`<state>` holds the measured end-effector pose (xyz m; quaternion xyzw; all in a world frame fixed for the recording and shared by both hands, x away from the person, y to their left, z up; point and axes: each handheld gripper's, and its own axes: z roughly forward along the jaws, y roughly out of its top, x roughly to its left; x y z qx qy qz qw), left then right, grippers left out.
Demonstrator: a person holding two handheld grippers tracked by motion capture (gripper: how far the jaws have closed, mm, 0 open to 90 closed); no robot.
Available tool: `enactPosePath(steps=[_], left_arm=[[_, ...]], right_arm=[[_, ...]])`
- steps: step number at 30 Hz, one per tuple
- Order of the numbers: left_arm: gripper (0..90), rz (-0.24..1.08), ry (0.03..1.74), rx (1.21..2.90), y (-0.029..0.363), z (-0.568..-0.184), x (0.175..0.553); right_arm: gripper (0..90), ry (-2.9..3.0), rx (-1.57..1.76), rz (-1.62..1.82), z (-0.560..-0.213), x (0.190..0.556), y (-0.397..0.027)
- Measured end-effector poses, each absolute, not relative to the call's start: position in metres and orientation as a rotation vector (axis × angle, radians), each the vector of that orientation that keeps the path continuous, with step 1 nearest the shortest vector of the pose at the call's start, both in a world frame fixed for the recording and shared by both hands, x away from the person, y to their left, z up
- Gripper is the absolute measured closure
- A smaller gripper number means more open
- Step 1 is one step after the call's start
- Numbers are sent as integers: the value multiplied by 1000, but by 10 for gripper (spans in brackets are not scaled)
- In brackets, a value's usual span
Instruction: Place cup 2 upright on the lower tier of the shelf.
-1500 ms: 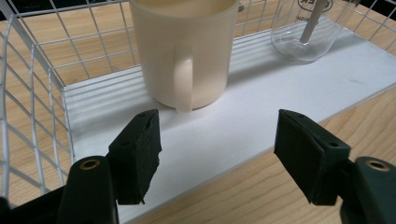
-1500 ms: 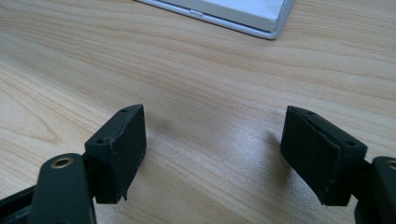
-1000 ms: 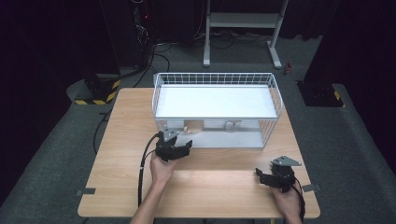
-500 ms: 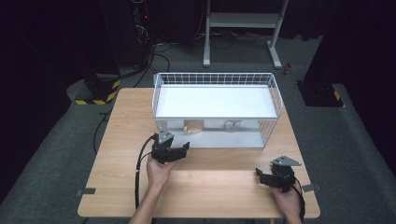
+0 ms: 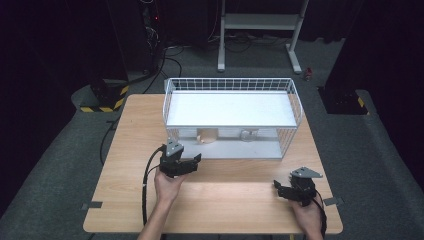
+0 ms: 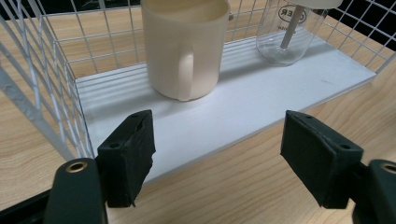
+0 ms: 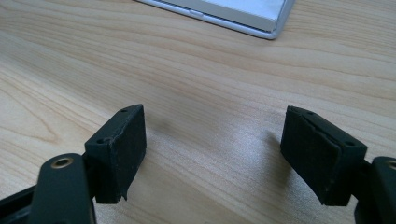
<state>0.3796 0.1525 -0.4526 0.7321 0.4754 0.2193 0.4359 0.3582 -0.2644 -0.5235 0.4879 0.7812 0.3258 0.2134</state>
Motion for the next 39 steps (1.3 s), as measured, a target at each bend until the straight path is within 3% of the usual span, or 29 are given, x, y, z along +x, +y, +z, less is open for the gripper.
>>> enactPosePath(steps=[39], left_arm=[[228,559,1186,1799,169,-454,354]], right_arm=[[227,2168,1354,904,-524,358,-264]])
